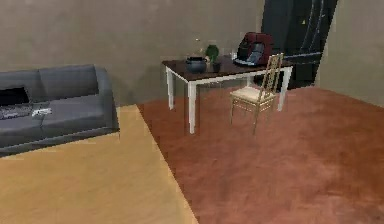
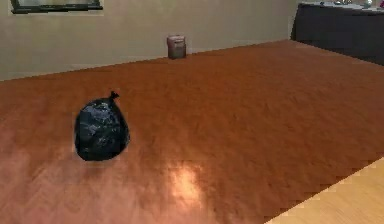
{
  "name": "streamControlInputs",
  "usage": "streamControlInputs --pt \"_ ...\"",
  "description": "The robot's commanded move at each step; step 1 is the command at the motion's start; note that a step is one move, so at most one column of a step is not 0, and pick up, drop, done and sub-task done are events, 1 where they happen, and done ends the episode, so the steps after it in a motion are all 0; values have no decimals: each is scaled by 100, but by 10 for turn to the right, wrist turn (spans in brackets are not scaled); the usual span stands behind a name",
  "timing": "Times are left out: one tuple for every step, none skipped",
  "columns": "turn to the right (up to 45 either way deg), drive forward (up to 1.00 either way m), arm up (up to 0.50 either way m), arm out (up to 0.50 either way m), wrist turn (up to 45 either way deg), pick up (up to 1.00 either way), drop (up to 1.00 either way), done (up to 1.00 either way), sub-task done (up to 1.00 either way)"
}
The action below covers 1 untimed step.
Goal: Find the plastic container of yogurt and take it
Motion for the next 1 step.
streamControlInputs --pt "0 100 0 0 0 0 0 0 0"
